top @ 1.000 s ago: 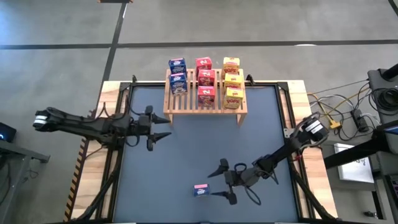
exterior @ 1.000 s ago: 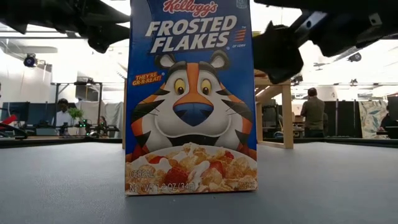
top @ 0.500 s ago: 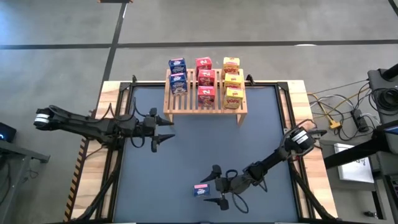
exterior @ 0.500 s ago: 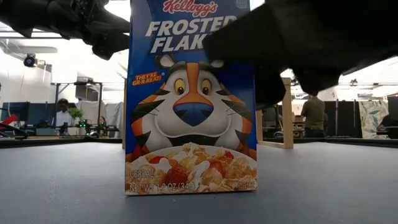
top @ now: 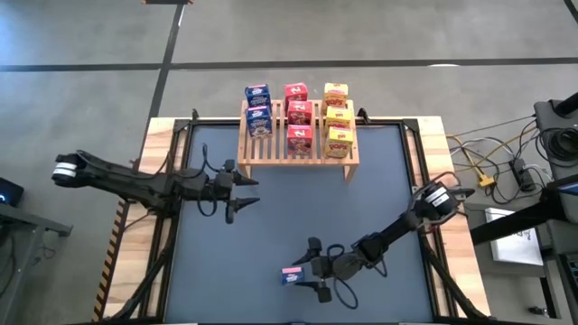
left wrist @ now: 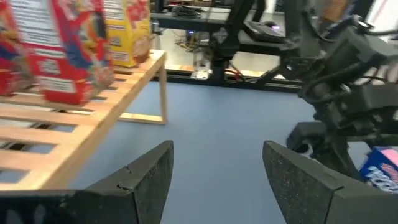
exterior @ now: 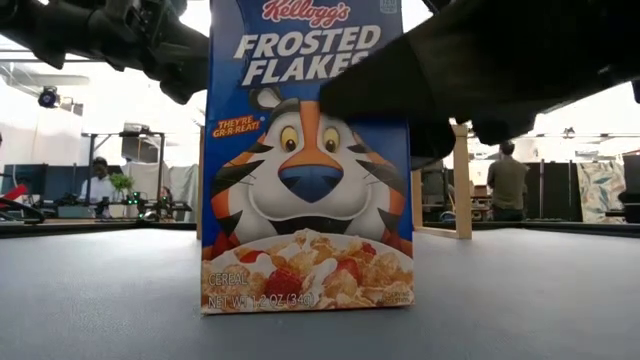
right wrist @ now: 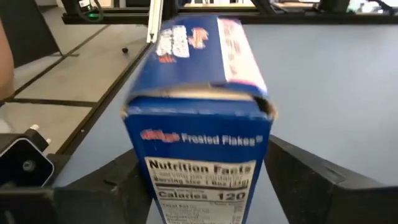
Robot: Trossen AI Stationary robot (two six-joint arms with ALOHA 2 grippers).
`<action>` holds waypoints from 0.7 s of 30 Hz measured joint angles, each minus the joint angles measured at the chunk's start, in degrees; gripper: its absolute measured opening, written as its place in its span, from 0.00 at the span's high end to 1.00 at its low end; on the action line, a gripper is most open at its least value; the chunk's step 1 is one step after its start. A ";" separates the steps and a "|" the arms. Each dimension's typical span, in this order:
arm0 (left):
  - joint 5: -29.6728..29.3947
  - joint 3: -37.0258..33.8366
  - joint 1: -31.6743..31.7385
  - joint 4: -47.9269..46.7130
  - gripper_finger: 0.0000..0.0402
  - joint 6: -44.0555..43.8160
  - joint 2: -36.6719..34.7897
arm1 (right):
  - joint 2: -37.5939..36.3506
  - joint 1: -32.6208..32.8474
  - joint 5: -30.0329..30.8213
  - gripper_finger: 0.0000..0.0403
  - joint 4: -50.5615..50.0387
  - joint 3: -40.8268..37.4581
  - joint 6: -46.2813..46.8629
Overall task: Stack cereal on shelf
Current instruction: Put the blue cereal box on the shelf aligned with the other blue cereal box
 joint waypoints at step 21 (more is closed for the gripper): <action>4.10 0.00 0.00 8.02 0.43 0.35 7.25 | -5.49 0.00 -0.02 0.57 -5.68 -0.11 -4.94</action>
